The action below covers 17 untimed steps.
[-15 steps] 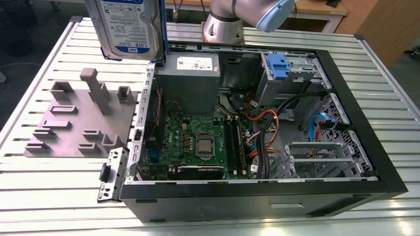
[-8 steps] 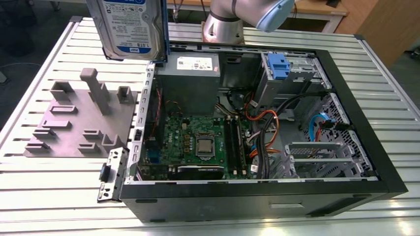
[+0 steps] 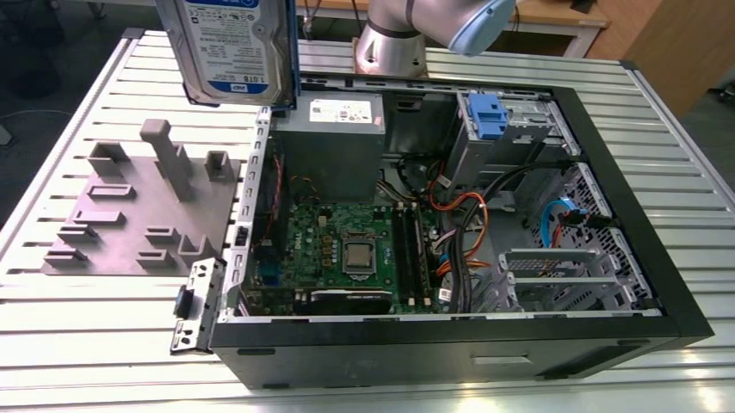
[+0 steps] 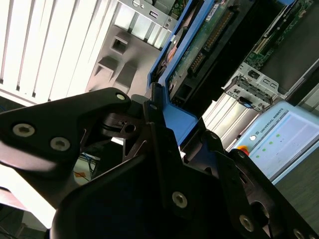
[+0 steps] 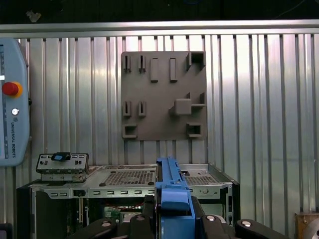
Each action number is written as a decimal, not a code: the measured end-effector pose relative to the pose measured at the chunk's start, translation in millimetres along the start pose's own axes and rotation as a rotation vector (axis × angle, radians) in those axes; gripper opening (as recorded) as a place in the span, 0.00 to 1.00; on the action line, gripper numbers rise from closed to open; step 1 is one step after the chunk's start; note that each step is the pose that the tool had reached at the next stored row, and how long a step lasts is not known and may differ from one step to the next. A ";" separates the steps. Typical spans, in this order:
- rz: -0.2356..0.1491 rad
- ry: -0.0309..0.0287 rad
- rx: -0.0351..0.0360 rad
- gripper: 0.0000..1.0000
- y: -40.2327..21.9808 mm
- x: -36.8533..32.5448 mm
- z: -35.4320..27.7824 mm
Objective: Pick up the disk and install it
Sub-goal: 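Pick up the disk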
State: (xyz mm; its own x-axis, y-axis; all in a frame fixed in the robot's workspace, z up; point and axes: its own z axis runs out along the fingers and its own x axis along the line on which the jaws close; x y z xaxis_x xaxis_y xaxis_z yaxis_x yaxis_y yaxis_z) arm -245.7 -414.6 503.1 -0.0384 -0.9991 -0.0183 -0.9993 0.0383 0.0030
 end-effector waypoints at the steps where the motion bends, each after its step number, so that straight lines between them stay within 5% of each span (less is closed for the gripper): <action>1: 0.000 0.0001 -0.0001 0.37 -0.2 0.0 0.0; 17: 0.000 0.0000 0.0000 0.37 -5.5 -0.2 0.0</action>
State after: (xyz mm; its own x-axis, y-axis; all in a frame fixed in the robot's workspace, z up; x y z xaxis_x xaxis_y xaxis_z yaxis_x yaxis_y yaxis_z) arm -240.2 -414.6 503.1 -0.0384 -0.9991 -0.0183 -0.9993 0.0383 0.0030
